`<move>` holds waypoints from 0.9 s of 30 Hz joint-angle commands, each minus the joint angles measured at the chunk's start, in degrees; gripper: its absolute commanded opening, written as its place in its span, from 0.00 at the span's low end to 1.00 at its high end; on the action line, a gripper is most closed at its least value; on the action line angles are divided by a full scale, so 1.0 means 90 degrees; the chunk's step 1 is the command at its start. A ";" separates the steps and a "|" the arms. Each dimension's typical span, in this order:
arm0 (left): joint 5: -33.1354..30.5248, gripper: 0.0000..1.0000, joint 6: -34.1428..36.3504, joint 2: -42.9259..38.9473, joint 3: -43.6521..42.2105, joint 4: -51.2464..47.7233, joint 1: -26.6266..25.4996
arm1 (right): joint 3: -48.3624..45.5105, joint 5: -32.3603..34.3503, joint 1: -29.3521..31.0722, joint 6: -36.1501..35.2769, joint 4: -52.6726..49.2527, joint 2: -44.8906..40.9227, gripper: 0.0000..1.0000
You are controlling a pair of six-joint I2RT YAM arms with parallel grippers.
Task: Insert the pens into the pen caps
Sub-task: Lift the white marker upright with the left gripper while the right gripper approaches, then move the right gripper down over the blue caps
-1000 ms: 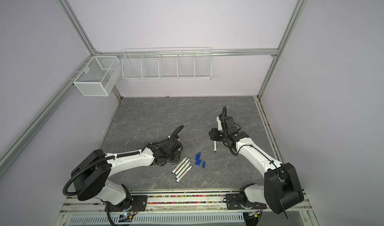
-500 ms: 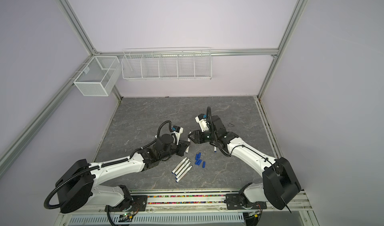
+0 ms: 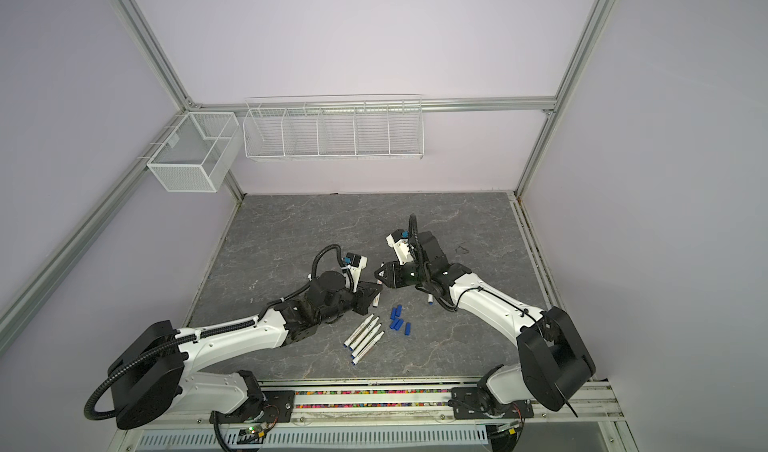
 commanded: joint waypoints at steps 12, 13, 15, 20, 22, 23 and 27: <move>-0.0162 0.34 0.0095 0.0264 0.0362 -0.0290 -0.0068 | -0.0047 -0.0447 0.0020 0.0254 0.0439 -0.0013 0.08; -0.0153 0.39 0.0100 0.0306 0.0398 -0.0325 -0.0068 | -0.0047 -0.0478 0.0018 0.0254 0.0467 -0.0023 0.08; -0.0113 0.41 0.0116 0.0401 0.0495 -0.0407 -0.0068 | -0.0028 -0.0555 0.0015 0.0250 0.0483 -0.0033 0.08; -0.0046 0.39 0.0133 0.0575 0.0639 -0.0500 -0.0068 | -0.0017 -0.0663 0.0023 0.0240 0.0471 -0.0048 0.08; -0.0018 0.37 0.0138 0.0605 0.0677 -0.0499 -0.0069 | -0.0017 -0.0674 0.0025 0.0203 0.0435 -0.0065 0.08; -0.0016 0.35 0.0140 0.0606 0.0683 -0.0499 -0.0069 | -0.0022 -0.0670 0.0024 0.0186 0.0415 -0.0079 0.08; -0.0011 0.21 0.0154 0.0553 0.0631 -0.0471 -0.0073 | -0.0037 -0.0562 0.0015 0.0137 0.0303 -0.0105 0.08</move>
